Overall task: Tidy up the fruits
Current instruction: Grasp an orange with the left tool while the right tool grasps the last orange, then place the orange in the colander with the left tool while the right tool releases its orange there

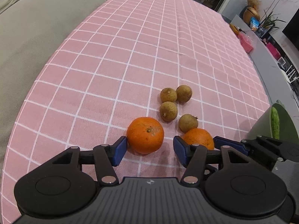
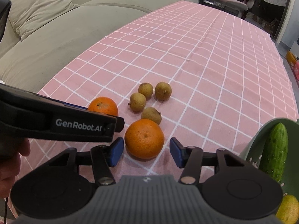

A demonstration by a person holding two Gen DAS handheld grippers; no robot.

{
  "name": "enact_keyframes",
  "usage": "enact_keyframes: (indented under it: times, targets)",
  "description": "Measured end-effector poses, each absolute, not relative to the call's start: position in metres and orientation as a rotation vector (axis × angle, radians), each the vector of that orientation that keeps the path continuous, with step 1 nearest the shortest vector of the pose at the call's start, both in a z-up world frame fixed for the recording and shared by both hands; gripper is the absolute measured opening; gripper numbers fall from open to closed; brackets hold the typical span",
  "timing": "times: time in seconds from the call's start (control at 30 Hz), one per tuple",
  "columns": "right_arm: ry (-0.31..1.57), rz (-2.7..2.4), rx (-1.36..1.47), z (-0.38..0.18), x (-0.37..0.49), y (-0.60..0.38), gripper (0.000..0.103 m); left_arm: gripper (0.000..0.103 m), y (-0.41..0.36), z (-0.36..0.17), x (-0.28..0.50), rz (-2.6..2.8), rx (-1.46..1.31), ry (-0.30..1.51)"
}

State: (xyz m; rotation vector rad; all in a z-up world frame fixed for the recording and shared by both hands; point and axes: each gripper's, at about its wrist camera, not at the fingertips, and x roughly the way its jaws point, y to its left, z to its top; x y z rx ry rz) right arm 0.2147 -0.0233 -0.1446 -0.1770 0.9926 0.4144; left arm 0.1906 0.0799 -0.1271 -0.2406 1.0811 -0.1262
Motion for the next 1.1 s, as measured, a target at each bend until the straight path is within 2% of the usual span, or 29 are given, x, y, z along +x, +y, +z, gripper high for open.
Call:
enact_keyframes:
  times: [0.13,0.2,0.6,1.1]
  targets:
    - [0.993,0.426,-0.164,-0.146,0.216,-0.025,0.049,0.055,0.082,-0.127,0.192,-0.115,-0.255,1.065]
    - [0.996,0.436,-0.157,-0.146,0.216,-0.025,0.045,0.049,0.083,-0.127,0.192,-0.114,-0.261,1.059]
    - [0.986,0.446,-0.152,-0.143,0.213,-0.024,0.042,0.047,0.082,-0.115,0.185,-0.104,-0.237,1.037]
    - [0.857,0.440,-0.150,-0.075,0.170,-0.042,0.042,0.047,0.071,-0.041,0.153,-0.171,-0.191,0.914]
